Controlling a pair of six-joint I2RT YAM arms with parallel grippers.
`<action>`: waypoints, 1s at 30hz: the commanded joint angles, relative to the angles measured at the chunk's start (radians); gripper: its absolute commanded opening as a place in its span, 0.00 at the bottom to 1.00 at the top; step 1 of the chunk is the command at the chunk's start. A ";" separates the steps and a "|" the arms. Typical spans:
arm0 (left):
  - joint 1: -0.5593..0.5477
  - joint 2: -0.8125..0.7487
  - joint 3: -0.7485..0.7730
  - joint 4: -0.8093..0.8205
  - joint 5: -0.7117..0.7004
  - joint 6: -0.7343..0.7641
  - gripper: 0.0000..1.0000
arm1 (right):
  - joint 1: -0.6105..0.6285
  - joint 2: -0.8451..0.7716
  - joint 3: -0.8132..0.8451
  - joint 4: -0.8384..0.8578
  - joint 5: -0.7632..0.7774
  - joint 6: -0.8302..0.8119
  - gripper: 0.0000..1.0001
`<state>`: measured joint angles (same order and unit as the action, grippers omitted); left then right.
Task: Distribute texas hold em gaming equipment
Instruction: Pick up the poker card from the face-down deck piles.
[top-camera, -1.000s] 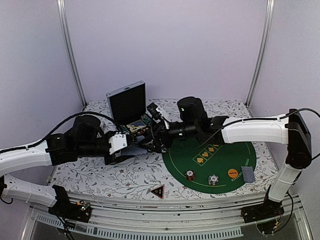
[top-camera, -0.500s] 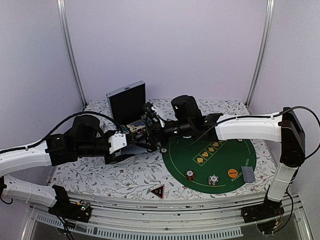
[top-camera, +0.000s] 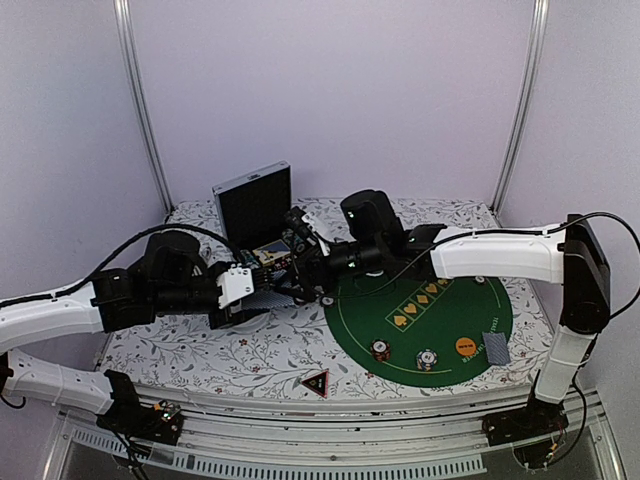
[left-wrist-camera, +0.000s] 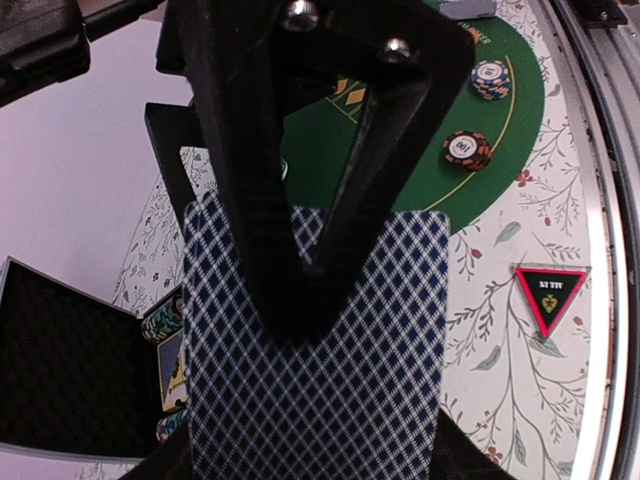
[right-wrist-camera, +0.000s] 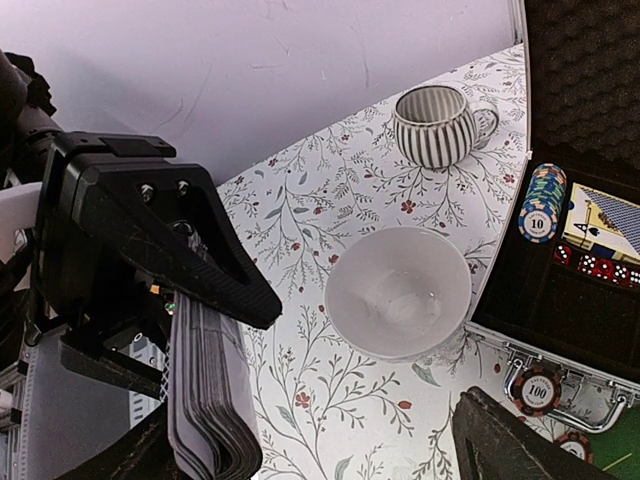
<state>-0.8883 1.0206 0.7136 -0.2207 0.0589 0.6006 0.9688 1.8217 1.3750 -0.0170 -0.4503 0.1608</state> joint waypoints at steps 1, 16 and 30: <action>-0.003 -0.019 -0.010 0.044 -0.016 0.007 0.55 | 0.007 -0.001 0.040 -0.031 0.002 -0.014 0.86; -0.003 -0.029 -0.020 0.063 -0.045 0.014 0.52 | 0.007 -0.039 0.070 -0.114 0.027 -0.048 0.51; -0.004 -0.026 -0.022 0.061 -0.056 0.016 0.52 | 0.007 -0.051 0.106 -0.179 -0.041 -0.045 0.54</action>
<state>-0.8883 1.0077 0.7036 -0.1978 0.0101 0.6125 0.9745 1.8084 1.4487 -0.1635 -0.4591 0.1154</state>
